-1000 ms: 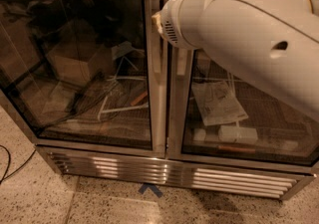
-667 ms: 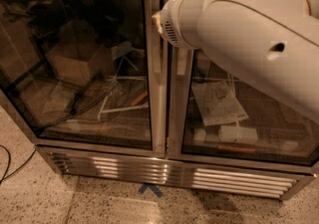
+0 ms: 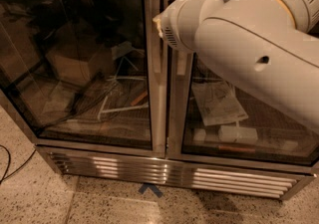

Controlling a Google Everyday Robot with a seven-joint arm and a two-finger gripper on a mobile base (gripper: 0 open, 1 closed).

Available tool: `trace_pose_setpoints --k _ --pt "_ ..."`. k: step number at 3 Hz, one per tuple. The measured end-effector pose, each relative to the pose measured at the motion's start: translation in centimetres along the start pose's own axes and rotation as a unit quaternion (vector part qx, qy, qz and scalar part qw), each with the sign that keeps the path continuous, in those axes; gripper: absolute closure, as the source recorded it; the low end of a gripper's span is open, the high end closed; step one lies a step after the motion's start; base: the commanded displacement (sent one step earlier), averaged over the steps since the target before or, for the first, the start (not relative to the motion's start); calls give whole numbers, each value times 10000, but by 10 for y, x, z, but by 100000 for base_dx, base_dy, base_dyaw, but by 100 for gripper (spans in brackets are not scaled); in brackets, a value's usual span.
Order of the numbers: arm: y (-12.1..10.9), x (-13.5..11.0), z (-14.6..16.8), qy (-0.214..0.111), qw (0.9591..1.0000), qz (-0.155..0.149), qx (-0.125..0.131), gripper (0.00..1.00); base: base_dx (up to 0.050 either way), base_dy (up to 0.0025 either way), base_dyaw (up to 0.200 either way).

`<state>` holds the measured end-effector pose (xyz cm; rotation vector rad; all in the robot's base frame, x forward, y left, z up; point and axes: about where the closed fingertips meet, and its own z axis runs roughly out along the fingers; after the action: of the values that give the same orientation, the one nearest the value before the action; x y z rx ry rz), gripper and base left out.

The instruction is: Place blue chip bag into bottom drawer

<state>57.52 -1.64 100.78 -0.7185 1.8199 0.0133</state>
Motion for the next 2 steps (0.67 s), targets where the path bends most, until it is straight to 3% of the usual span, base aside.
trace_pose_setpoints --k 2 --pt "-4 -2 8 -69 9999 -36 99 100 0 0 0"
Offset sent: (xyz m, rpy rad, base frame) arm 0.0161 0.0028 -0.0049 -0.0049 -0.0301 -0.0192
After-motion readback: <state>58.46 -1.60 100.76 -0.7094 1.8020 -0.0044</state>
